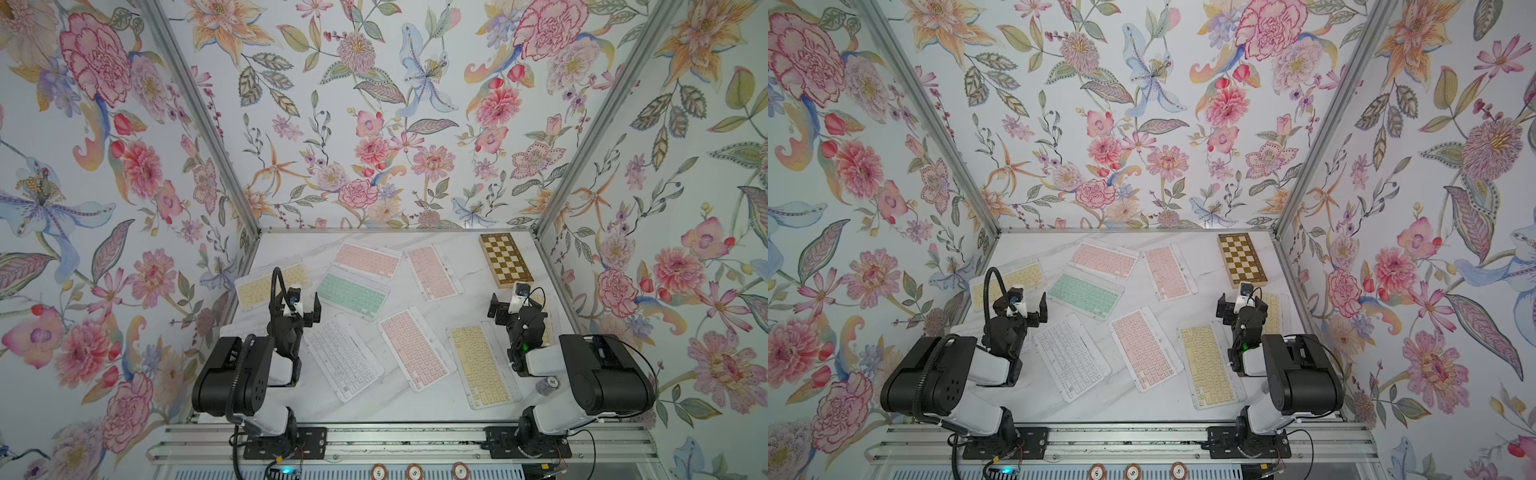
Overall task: Stack the numeric keypads
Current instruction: Adjust the numeric keypad at the center of the board.
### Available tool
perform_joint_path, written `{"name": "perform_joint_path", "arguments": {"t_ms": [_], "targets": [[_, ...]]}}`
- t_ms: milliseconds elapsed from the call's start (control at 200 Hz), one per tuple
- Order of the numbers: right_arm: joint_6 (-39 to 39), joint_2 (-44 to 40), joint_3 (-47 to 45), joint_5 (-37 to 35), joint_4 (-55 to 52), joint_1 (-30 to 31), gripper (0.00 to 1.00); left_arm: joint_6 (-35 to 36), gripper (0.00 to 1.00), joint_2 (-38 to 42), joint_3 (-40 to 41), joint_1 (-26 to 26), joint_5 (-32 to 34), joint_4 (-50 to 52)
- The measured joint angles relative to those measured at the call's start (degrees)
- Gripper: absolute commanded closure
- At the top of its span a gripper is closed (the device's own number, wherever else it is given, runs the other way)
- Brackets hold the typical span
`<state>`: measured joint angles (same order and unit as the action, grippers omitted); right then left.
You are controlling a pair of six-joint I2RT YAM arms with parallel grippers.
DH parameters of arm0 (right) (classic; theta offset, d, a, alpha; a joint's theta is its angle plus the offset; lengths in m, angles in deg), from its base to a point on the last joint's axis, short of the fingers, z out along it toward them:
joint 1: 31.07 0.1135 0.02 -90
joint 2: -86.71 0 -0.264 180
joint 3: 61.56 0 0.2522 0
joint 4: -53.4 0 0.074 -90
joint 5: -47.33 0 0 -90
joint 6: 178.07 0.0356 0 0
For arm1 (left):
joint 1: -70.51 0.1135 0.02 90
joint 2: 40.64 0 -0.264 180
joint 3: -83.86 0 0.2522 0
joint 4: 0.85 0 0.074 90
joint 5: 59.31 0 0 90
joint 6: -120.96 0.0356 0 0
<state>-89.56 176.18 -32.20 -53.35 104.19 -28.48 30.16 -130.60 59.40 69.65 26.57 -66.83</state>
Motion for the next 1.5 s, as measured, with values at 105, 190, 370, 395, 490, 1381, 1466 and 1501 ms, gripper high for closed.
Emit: {"name": "perform_joint_path", "arguments": {"t_ms": [105, 190, 370, 395, 490, 1381, 1466, 1501], "targets": [[0.0, 0.0, 0.0, 0.0, 0.0, 0.0, 0.01, 0.0, 0.01, 0.0, 0.0, 0.0, 0.0, 0.0], [0.0, 0.0, 0.0, 0.0, 0.0, 0.0, 0.01, 0.0, 0.01, 0.0, 0.0, 0.0, 0.0, 0.0], [0.0, 0.0, 0.0, 0.0, 0.0, 0.0, 0.01, 0.0, 0.01, 0.0, 0.0, 0.0, 0.0, 0.0], [0.0, 0.0, 0.0, 0.0, 0.0, 0.0, 0.01, 0.0, 0.01, 0.0, 0.0, 0.0, 0.0, 0.0], [0.0, 0.0, 0.0, 0.0, 0.0, 0.0, 0.01, -0.1, 0.01, 0.0, -0.1, 0.0, 1.0, 0.1], [0.4, -9.8, 0.2, -7.0, -5.6, 2.4, 0.01, -2.0, 0.01, 10.7, -0.2, -1.8, 16.5, 5.3], [-0.2, -12.3, 1.0, -8.5, -9.1, 4.1, 0.01, -2.3, 0.01, 15.4, -0.7, -2.9, 18.9, 9.8], [-0.2, -13.4, 1.8, -9.0, -11.4, 5.0, 0.01, -3.5, 0.01, 17.0, -1.4, -3.3, 19.8, 12.2]]}}
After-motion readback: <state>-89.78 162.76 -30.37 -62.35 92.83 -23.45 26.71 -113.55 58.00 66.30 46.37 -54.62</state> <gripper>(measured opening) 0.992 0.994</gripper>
